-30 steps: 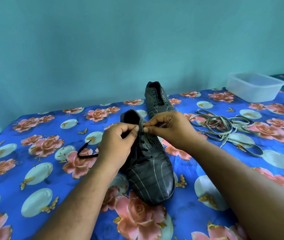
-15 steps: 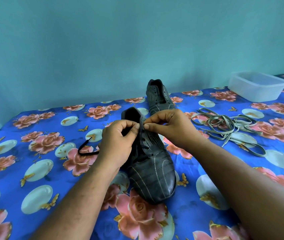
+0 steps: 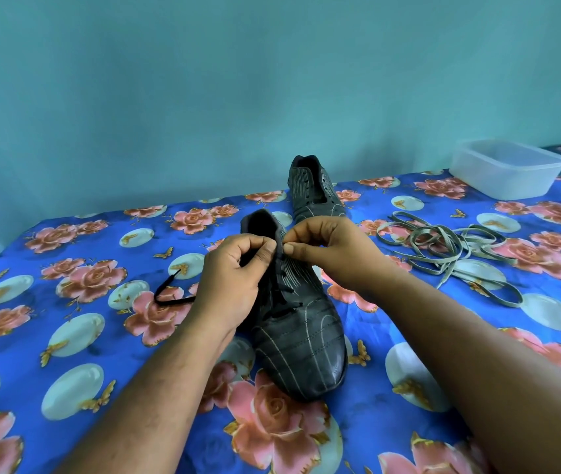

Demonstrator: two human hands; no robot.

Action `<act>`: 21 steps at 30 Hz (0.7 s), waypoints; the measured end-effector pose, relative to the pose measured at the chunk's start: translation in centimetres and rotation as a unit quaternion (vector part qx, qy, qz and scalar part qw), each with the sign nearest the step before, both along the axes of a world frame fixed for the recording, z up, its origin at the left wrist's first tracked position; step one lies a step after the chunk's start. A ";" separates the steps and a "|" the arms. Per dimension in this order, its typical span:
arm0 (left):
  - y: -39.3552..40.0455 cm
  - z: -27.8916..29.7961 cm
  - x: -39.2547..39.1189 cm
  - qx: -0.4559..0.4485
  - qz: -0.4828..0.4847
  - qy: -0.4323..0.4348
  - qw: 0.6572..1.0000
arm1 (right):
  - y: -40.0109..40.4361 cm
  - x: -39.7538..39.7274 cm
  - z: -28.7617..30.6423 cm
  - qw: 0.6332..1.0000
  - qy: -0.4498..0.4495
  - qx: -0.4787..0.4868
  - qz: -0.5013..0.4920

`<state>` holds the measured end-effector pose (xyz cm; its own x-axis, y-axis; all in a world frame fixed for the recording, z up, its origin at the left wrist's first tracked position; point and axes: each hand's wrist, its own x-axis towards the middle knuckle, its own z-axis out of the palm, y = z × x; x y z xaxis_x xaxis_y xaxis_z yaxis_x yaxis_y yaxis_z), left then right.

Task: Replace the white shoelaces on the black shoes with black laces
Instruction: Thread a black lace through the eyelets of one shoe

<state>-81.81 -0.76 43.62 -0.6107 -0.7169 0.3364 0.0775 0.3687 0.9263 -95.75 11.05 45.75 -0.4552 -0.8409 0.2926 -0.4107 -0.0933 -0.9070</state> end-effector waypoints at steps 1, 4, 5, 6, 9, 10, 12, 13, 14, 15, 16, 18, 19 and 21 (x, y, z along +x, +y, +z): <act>0.1 0.1 0.1 -0.001 -0.002 0.002 1.000 | 0.1 -0.1 0.0 1.000 -0.017 0.004 0.009; 0.1 0.4 0.4 0.008 -0.016 0.005 1.000 | 0.3 -0.4 0.2 0.998 -0.046 0.023 0.022; 0.0 0.3 0.5 0.012 -0.020 0.008 1.000 | 0.4 -0.4 0.3 0.998 -0.055 0.026 0.024; -0.2 0.1 0.7 0.015 -0.024 0.013 1.000 | 0.5 -0.5 0.4 0.997 -0.066 0.027 0.023; -1.0 -0.3 1.2 0.042 -0.037 0.008 0.998 | 0.7 -0.8 0.9 0.993 -0.120 0.019 0.010; -1.4 -0.4 1.5 0.047 -0.036 -0.008 0.998 | 0.8 -1.0 1.1 0.990 -0.144 0.009 0.002; -2.2 -0.5 2.1 0.058 -0.040 -0.047 0.996 | 0.9 -1.7 1.5 0.981 -0.189 -0.025 -0.024; -2.5 -0.5 2.3 0.071 -0.047 -0.064 0.994 | 1.0 -2.1 1.6 0.975 -0.211 -0.046 -0.042; -2.7 -0.3 2.6 0.082 -0.054 -0.079 0.992 | 1.1 -2.6 1.8 0.970 -0.226 -0.067 -0.065; -2.9 -0.3 2.9 0.090 -0.059 -0.091 0.990 | 1.2 -3.1 1.9 0.965 -0.231 -0.083 -0.092; -3.0 -0.2 3.1 0.090 -0.061 -0.103 0.989 | 1.4 -3.8 1.9 0.961 -0.230 -0.093 -0.124; -3.1 0.1 3.6 0.084 -0.061 -0.118 0.988 | 1.8 -5.4 1.7 0.946 -0.234 -0.105 -0.197; -3.1 0.3 3.7 0.082 -0.061 -0.116 0.988 | 2.1 -6.2 1.6 0.935 -0.237 -0.109 -0.240; -3.1 0.7 4.1 0.073 -0.063 -0.117 0.988 | 2.4 -7.8 1.0 0.919 -0.211 -0.098 -0.319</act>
